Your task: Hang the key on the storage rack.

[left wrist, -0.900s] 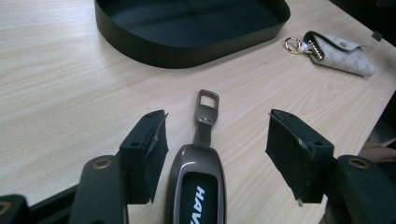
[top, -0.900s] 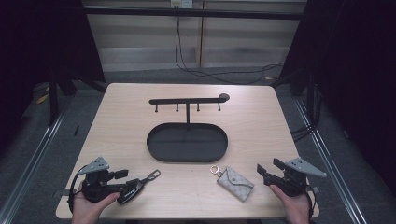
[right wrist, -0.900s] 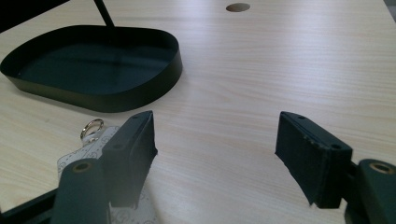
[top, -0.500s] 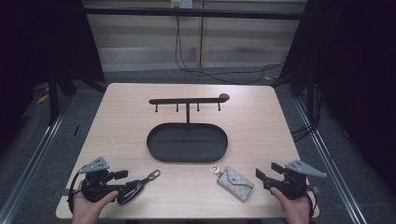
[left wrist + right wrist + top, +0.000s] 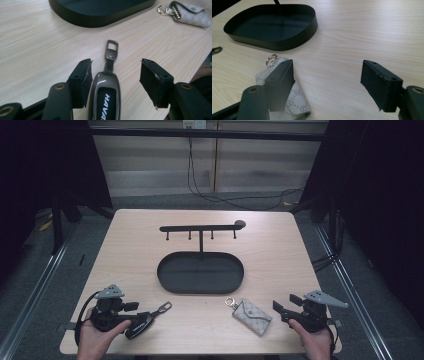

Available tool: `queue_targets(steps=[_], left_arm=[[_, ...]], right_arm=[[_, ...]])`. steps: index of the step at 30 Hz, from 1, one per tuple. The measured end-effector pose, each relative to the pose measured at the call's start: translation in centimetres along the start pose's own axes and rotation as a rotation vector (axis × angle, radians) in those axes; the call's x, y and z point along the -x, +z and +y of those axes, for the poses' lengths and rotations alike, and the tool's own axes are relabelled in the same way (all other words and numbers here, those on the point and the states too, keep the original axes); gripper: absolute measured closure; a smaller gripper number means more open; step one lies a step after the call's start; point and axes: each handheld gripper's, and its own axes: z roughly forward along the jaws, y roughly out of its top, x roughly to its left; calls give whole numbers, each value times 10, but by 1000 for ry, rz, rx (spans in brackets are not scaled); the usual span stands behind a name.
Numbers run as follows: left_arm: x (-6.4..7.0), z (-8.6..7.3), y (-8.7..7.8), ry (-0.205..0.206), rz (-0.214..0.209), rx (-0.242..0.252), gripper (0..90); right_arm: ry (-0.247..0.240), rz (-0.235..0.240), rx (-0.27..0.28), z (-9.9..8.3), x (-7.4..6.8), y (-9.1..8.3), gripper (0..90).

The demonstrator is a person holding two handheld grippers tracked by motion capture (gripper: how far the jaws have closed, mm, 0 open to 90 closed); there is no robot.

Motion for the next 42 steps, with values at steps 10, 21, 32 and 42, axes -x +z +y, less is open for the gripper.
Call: queue_targets(steps=[10,21,32,42], left_arm=[[4,17,6,62,12,-83,374],[8,39,24,137,-14,-208,431],[11,53,43,173,-16,-302,510],[18,69,52,226,15,-326,548]], right_arm=[[-10,7,-13,0,-1,1,266],[-14,17,-21,0,-2,1,265],[7,39,-32,0,0,3,254],[5,39,-24,0,1,3,253]])
